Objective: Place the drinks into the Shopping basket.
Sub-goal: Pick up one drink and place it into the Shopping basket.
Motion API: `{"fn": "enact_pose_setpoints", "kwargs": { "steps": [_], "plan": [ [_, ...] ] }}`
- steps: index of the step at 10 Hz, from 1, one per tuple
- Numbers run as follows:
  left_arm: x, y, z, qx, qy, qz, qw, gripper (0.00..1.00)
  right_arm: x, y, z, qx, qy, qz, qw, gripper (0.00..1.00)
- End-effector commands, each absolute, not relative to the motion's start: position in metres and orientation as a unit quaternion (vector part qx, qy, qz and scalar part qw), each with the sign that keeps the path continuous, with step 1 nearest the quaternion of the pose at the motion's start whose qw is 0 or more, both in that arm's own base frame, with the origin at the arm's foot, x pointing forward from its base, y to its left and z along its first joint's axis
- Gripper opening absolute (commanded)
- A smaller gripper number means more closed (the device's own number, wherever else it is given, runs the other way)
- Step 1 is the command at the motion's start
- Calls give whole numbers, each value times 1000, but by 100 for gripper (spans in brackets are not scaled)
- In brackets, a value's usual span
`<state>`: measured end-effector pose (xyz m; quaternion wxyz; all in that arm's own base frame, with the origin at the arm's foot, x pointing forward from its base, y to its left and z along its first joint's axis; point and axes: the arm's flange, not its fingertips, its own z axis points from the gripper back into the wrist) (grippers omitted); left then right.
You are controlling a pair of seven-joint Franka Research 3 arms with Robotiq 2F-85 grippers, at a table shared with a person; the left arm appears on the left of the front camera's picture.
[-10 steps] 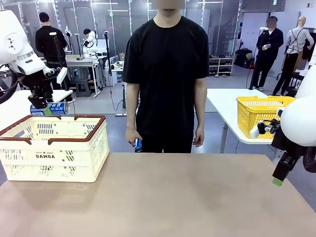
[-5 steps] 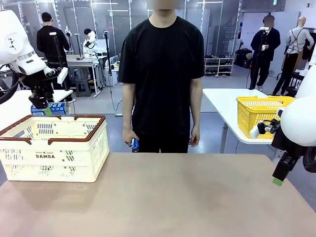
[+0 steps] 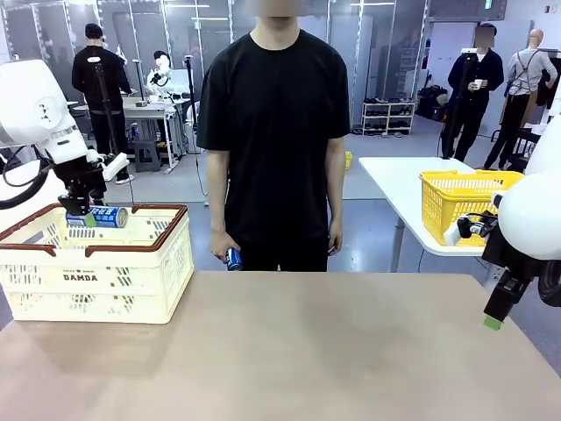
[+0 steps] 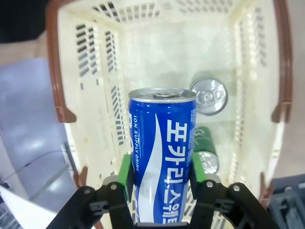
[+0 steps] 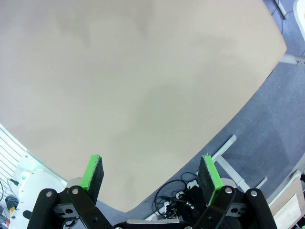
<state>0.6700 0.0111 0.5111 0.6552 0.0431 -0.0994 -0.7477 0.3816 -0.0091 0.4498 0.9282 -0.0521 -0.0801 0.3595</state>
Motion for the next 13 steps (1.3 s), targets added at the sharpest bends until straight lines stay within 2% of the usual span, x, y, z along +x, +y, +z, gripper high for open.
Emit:
{"fn": "enact_pose_setpoints", "kwargs": {
  "steps": [1, 9, 13],
  "plan": [
    [686, 21, 506, 19, -103, -764, 637, 56, 381, -7, 450, -52, -81, 353, 931, 100],
    [722, 41, 446, -44, -139, -739, 658, 56, 381, -7, 450, -52, -81, 353, 931, 100],
    [728, 30, 431, -55, -99, -730, 674, 56, 381, -7, 450, -52, -81, 353, 931, 100]
  ]
}}
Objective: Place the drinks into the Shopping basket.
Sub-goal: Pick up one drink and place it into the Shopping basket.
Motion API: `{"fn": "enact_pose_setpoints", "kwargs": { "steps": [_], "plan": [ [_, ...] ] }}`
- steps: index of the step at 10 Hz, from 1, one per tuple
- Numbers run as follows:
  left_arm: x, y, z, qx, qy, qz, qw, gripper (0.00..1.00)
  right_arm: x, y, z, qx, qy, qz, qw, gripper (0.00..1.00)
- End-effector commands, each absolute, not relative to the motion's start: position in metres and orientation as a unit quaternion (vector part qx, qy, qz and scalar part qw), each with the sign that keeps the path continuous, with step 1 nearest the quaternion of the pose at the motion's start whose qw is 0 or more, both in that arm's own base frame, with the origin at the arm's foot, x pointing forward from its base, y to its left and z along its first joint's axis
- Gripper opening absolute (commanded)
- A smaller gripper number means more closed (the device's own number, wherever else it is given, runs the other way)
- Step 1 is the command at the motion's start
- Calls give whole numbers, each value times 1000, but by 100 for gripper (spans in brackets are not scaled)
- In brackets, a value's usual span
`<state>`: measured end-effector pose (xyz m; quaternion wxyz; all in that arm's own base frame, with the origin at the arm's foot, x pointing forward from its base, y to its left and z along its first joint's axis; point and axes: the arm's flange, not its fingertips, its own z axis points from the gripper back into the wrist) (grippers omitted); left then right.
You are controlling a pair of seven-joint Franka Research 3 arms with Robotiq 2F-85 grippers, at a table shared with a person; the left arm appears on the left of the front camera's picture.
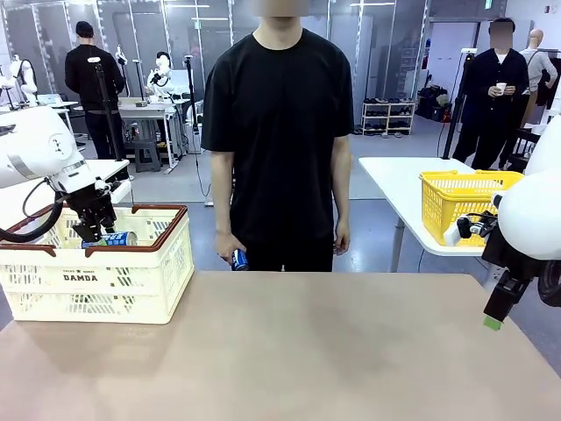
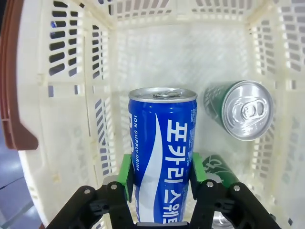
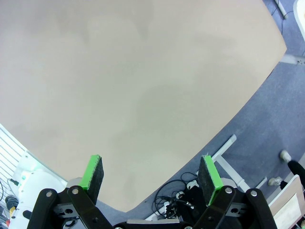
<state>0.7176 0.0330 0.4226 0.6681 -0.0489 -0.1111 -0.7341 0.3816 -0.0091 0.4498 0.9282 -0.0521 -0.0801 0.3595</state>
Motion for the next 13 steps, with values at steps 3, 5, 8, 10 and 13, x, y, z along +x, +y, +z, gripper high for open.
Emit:
{"fn": "enact_pose_setpoints", "kwargs": {
  "steps": [3, 5, 8, 10, 13],
  "plan": [
    [733, 28, 417, -57, -81, -731, 676, 56, 381, -7, 450, -52, -81, 353, 931, 100],
    [721, 29, 410, -58, -92, -732, 672, 56, 381, -7, 450, -52, -81, 353, 931, 100],
    [721, 29, 410, -58, -92, -732, 672, 56, 381, -7, 450, -52, -81, 353, 931, 100],
    [729, 26, 399, -70, -90, -736, 667, 56, 381, -7, 450, -52, -81, 353, 931, 100],
    [737, 14, 379, -69, -70, -731, 676, 56, 381, -7, 450, -52, -81, 353, 931, 100]
  ]
}}
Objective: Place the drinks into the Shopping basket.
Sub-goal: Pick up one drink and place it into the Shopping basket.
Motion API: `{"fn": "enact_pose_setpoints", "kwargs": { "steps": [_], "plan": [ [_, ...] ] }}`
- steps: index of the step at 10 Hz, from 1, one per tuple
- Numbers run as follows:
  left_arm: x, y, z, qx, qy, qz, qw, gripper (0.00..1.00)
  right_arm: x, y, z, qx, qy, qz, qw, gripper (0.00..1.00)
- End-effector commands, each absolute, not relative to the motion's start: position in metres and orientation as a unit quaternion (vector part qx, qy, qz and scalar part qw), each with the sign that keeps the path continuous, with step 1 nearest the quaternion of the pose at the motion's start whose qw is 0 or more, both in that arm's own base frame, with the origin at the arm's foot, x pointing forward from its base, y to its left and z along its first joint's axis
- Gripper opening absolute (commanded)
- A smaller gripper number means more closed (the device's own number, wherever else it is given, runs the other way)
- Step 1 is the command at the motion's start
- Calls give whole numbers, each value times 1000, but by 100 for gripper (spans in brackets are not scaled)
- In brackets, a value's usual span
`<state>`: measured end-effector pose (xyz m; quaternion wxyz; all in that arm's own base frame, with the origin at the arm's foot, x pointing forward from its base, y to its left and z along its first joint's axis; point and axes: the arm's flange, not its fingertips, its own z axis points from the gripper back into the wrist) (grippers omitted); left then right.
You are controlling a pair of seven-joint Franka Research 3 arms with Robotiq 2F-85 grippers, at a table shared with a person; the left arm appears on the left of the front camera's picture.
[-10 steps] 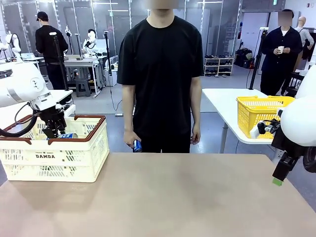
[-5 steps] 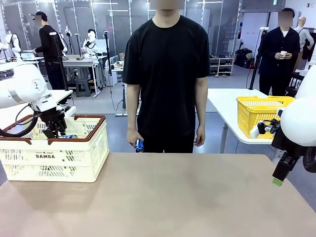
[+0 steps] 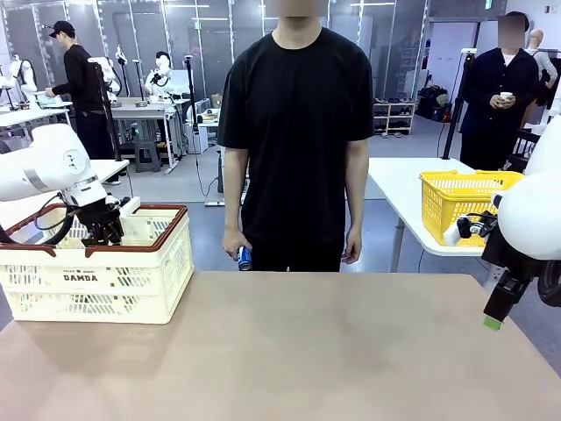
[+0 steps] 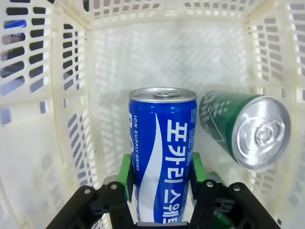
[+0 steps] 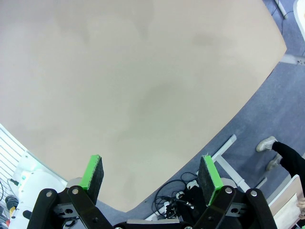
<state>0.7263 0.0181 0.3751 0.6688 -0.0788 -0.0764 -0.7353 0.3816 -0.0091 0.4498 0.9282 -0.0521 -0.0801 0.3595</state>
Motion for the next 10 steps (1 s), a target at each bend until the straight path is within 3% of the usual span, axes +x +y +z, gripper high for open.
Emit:
{"fn": "enact_pose_setpoints", "kwargs": {
  "steps": [1, 10],
  "plan": [
    [738, 11, 372, -67, -65, -727, 680, 56, 381, -7, 450, -52, -81, 353, 931, 100],
    [742, 12, 328, -72, -49, -724, 685, 56, 381, -7, 450, -52, -81, 353, 931, 100]
  ]
}}
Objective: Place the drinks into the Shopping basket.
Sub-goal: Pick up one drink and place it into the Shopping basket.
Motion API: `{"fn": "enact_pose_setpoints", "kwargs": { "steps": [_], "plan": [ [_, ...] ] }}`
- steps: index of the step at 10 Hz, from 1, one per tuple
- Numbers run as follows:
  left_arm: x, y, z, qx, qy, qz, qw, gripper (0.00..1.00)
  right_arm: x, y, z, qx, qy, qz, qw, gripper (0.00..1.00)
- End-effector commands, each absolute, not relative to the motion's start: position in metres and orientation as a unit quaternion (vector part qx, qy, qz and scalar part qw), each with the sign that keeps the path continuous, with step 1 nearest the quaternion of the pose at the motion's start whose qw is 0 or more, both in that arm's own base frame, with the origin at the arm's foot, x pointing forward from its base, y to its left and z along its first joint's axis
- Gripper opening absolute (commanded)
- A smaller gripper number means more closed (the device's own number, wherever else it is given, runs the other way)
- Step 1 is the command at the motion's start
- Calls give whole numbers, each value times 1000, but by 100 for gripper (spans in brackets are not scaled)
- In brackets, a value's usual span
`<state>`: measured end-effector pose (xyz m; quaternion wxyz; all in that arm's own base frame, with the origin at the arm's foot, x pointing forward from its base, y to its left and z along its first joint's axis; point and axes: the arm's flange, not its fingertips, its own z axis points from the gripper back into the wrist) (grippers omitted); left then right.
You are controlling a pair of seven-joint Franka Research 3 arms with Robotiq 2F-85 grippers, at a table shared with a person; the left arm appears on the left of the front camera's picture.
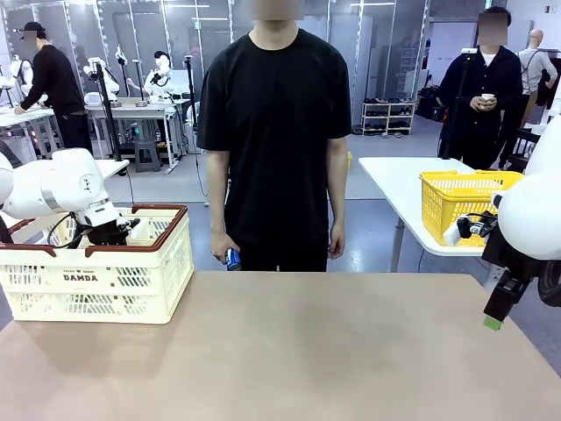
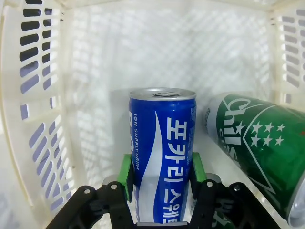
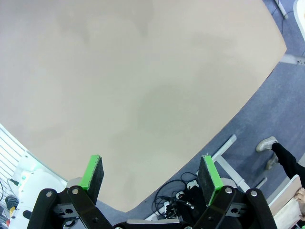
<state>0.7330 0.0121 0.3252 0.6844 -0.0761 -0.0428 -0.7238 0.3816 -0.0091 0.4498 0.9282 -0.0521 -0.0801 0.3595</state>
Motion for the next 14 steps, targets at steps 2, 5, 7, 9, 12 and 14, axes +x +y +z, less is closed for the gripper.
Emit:
{"fn": "enact_pose_setpoints", "kwargs": {
  "steps": [2, 5, 7, 9, 12, 14],
  "plan": [
    [742, 13, 324, -74, -46, -725, 683, 56, 381, -7, 450, -52, -81, 353, 931, 100],
    [743, 11, 322, -73, -40, -727, 681, 56, 381, -7, 450, -52, -81, 353, 931, 100],
    [743, 8, 323, -74, -33, -729, 679, 56, 381, -7, 450, -52, -81, 353, 931, 100],
    [743, 7, 324, -76, -31, -727, 681, 56, 381, -7, 450, -52, -81, 353, 931, 100],
    [742, 8, 330, -74, -30, -730, 679, 88, 381, -7, 450, -52, -81, 353, 931, 100],
    [737, 7, 338, -69, -34, -734, 675, 100, 381, -7, 450, -52, -81, 353, 931, 100]
  ]
}}
